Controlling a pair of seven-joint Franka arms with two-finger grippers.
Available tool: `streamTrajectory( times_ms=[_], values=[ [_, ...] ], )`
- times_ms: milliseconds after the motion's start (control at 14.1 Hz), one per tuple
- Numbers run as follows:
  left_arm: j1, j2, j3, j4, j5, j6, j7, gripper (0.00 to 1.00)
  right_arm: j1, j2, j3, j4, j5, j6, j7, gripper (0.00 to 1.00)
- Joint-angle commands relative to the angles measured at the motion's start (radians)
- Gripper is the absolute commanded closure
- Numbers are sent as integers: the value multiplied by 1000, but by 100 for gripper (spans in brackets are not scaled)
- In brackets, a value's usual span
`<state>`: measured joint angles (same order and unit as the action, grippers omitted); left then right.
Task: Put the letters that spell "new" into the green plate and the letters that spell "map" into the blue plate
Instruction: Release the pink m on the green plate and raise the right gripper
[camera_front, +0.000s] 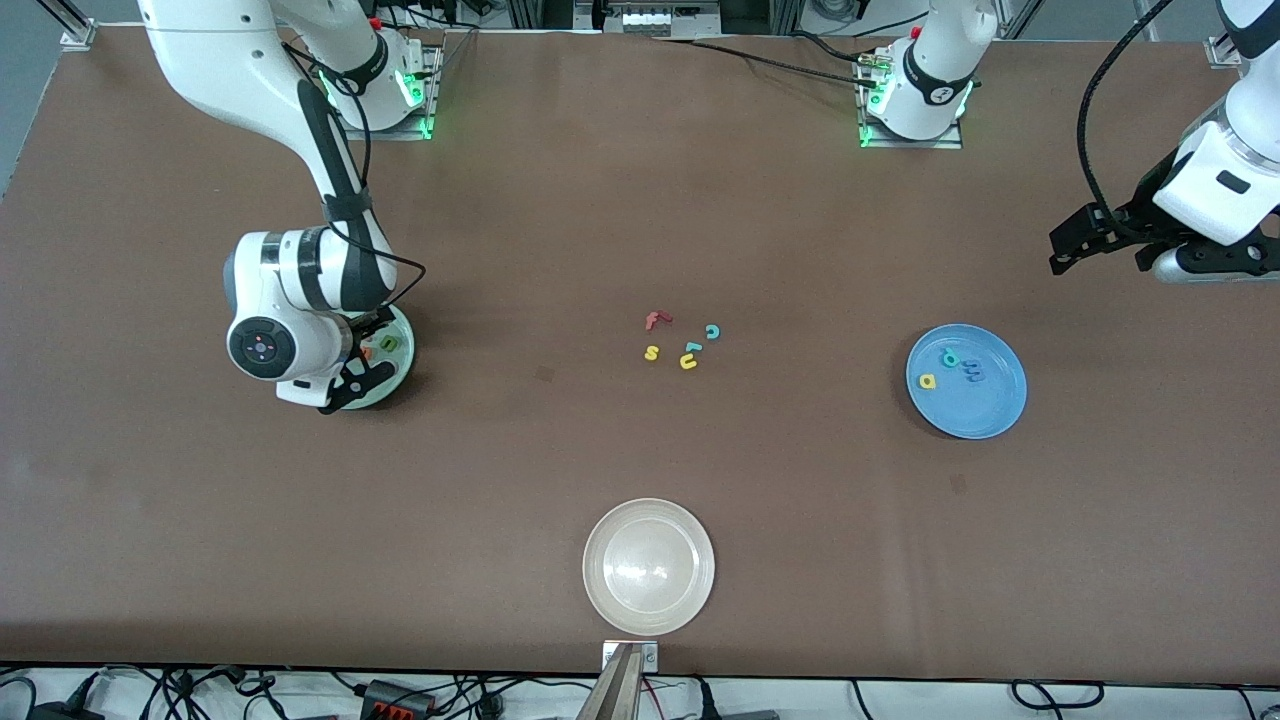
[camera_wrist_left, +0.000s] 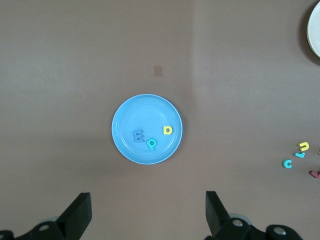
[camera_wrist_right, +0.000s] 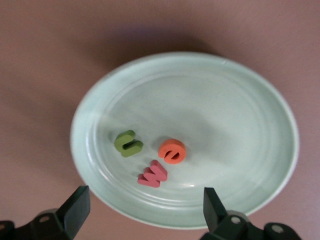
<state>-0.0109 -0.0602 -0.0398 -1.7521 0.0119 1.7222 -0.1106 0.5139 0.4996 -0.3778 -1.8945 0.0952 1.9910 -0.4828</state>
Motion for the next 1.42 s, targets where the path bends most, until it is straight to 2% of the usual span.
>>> streamTrajectory(
  times_ms=[0, 213, 355, 426, 781, 994, 1065, 1278, 1349],
  values=[
    [-4, -12, 1, 8, -18, -19, 0, 0, -17, -70, 7, 55, 11, -87, 48, 0],
    [-4, -12, 1, 8, -16, -19, -1, 0, -58, -70, 5, 158, 27, -158, 119, 0],
    [-4, -12, 1, 8, -18, -19, -1, 0, -77, -70, 5, 219, 125, -204, 238, 0],
    [-4, -12, 1, 8, -18, -19, -3, 0, -80, -70, 5, 250, 147, -230, 307, 0],
    [-4, -12, 1, 8, -18, -19, -3, 0, -95, -90, -1, 365, 152, -273, 559, 0],
    [-4, -12, 1, 9, -16, -19, -1, 0, -164, -179, 26, 368, 147, -331, 697, 0],
    [-4, -12, 1, 8, -18, -19, -1, 0, -196, -203, 66, 374, 127, -334, 711, 0],
    [-4, -12, 1, 10, -16, -19, -1, 0, -311, -272, 209, 396, -116, -324, 623, 0],
    [-4, -12, 1, 10, -16, -19, -1, 0, -365, -291, 256, 405, -142, -318, 587, 0]
  ],
)
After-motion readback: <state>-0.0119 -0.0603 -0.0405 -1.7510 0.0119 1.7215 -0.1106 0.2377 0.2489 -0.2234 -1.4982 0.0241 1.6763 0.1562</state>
